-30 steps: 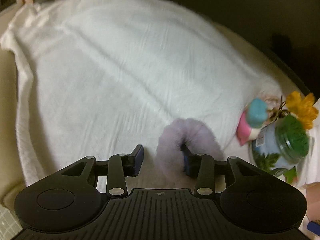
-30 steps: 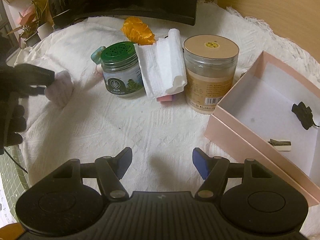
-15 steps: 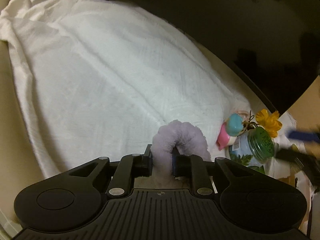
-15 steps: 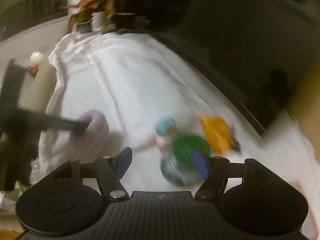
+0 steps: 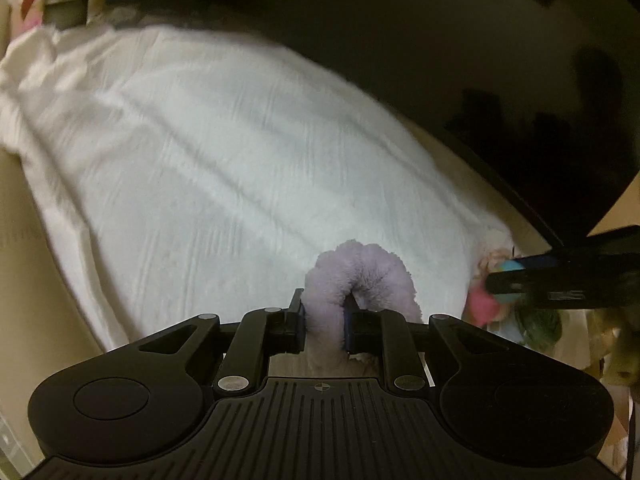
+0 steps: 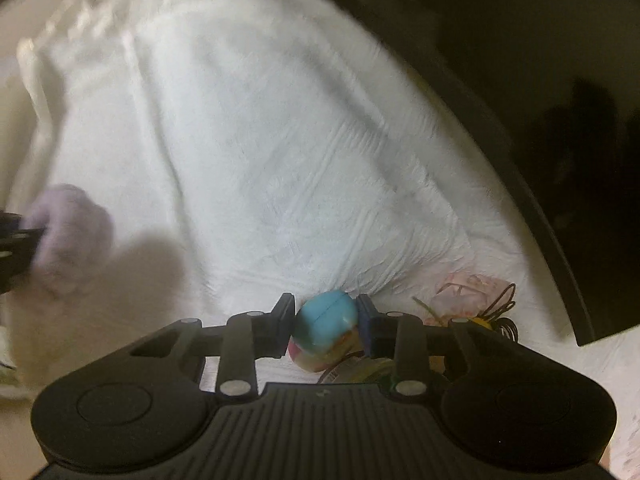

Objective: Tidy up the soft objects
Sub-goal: 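Grasp the blue-and-pink toy figure with the right tool while the left tool holds the scrunchie, then carry scrunchie and toy over the pink box and open both tools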

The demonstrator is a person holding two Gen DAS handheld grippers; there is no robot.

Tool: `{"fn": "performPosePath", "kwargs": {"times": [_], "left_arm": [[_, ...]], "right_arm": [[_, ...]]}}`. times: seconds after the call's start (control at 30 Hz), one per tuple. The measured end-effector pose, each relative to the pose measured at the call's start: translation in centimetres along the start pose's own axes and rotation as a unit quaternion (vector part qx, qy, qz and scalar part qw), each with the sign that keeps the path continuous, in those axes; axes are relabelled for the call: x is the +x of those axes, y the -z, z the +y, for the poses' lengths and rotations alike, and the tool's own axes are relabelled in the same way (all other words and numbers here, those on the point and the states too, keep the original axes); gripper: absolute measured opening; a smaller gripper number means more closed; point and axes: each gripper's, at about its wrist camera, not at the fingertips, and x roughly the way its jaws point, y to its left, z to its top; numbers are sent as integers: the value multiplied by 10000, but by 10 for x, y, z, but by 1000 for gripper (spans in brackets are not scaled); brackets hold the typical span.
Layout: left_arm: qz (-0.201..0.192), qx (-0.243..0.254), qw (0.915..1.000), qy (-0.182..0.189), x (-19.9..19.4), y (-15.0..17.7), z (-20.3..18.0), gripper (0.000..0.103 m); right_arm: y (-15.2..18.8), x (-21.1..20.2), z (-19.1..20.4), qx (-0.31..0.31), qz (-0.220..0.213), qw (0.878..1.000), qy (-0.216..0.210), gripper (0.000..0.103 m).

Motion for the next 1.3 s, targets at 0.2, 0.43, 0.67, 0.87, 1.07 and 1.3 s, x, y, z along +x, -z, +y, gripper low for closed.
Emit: {"fn": "performPosePath", "kwargs": {"times": [0.2, 0.43, 0.67, 0.87, 1.07, 1.3], "left_arm": [[-155, 404, 9989, 194, -8, -36, -42, 20], [-412, 1115, 9907, 668, -20, -54, -142, 20], [-174, 1837, 9724, 1431, -10, -44, -260, 20], [465, 2329, 9504, 2009, 23, -10, -341, 20], [1206, 2871, 9193, 2405, 55, 45, -401, 20], [1629, 3570, 8754, 2823, 102, 113, -431, 26]], "right_arm": [[5, -91, -23, 292, -913, 9953, -141, 32], [54, -187, -76, 815, -1754, 9808, 235, 32], [141, -238, -140, 1514, -2167, 9605, 868, 32], [202, -247, -191, 2151, -2210, 9436, 1206, 32], [253, -249, -229, 2713, -2247, 9253, 1402, 32], [288, -223, -258, 3366, -2447, 9027, 1098, 33]]}}
